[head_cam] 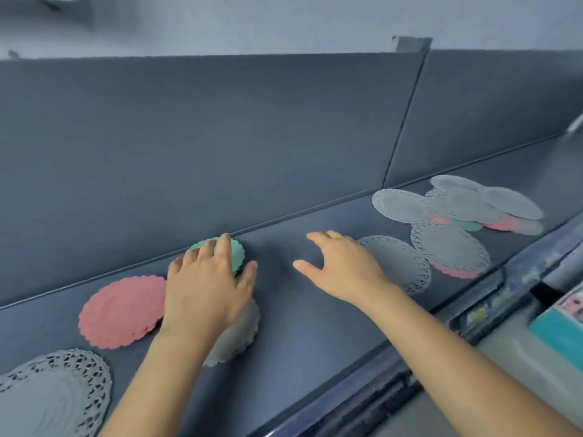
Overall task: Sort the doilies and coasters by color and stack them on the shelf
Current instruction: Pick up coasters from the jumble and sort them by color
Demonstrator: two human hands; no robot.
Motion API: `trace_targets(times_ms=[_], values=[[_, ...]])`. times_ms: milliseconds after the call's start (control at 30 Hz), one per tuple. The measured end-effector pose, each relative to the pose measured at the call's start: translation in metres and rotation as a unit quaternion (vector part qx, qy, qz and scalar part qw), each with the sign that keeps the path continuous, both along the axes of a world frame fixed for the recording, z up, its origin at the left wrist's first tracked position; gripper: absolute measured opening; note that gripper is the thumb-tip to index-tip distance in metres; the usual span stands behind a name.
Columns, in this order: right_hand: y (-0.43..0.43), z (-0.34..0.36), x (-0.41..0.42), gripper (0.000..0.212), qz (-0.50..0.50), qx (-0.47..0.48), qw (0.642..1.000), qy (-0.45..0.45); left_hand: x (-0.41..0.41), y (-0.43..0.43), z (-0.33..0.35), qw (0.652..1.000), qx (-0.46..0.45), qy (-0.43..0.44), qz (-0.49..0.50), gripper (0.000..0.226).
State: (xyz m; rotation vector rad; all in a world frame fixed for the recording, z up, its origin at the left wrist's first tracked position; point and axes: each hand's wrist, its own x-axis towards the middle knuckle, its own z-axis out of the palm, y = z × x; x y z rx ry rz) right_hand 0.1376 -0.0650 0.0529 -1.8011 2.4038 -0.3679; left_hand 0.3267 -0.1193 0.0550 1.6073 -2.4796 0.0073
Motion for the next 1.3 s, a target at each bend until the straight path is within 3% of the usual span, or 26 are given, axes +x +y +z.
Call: trace_targets(times_ms=[100, 200, 567, 900, 1033, 1200, 1300], values=[[0.042, 0.008, -0.053, 0.058, -0.038, -0.036, 0.999, 0.009, -0.059, 0.025, 0.010, 0.998, -0.021, -0.004, -0.051, 0.080], [0.085, 0.005, -0.108, 0.056, -0.065, -0.050, 0.996, -0.043, -0.122, 0.055, 0.008, 0.997, -0.022, -0.015, -0.075, 0.071], [0.189, -0.008, -0.296, 0.047, -0.048, -0.039, 0.993, -0.102, -0.341, 0.144, -0.016, 0.990, 0.051, -0.007, -0.133, 0.054], [0.134, -0.026, -0.372, 0.037, 0.028, -0.010, 0.994, -0.109, -0.424, 0.075, -0.030, 0.993, 0.096, -0.039, -0.048, 0.039], [0.092, -0.036, -0.399, 0.033, 0.048, 0.039, 0.996, -0.059, -0.440, 0.043, -0.039, 0.990, 0.141, 0.000, 0.003, 0.058], [0.055, -0.039, -0.429, 0.018, 0.073, 0.027, 0.997, 0.009, -0.458, 0.029, -0.048, 0.992, 0.114, -0.003, 0.053, 0.073], [0.039, -0.037, -0.441, 0.007, 0.111, 0.014, 0.994, 0.004, -0.470, 0.030, -0.050, 0.990, 0.103, -0.020, 0.090, 0.076]])
